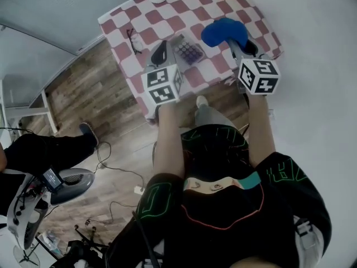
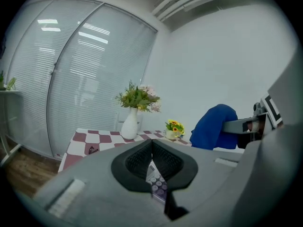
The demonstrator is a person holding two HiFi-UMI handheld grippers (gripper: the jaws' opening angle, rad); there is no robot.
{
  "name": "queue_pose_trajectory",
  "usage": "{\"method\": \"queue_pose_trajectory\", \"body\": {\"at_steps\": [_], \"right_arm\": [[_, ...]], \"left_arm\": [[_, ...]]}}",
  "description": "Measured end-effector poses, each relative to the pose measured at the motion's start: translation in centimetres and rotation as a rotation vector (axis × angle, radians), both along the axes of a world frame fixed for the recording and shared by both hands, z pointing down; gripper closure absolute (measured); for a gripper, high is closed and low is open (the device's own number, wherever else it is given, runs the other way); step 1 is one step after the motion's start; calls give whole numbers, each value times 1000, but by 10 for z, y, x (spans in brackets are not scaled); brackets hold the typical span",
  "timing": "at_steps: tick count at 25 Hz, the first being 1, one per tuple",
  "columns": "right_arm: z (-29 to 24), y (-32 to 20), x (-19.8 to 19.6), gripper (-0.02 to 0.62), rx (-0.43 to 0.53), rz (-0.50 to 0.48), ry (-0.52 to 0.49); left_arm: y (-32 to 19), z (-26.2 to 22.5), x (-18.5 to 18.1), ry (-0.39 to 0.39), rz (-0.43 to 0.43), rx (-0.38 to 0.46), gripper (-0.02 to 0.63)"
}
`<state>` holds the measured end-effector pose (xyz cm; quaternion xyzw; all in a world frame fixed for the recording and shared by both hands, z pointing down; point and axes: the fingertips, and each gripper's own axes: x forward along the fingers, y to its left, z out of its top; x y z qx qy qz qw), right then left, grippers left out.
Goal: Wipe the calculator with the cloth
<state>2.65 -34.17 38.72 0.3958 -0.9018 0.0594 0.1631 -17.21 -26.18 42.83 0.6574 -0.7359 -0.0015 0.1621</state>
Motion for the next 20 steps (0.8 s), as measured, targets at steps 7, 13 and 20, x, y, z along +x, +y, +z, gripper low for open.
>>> {"method": "queue_pose_trajectory", "body": {"at_steps": [7,13,20], "right_arm": [[26,-52,-38,495,-25,-199,68],[65,-79,-74,496,-69,-364,99],[94,-69,-107,497,-114,-518,113]], "left_arm": [[-27,20,-10,-9,-137,-58,595],[-33,52,-12,-21,-235,-142,595],[-5,71,-4,-17,-344,-229,595]]}}
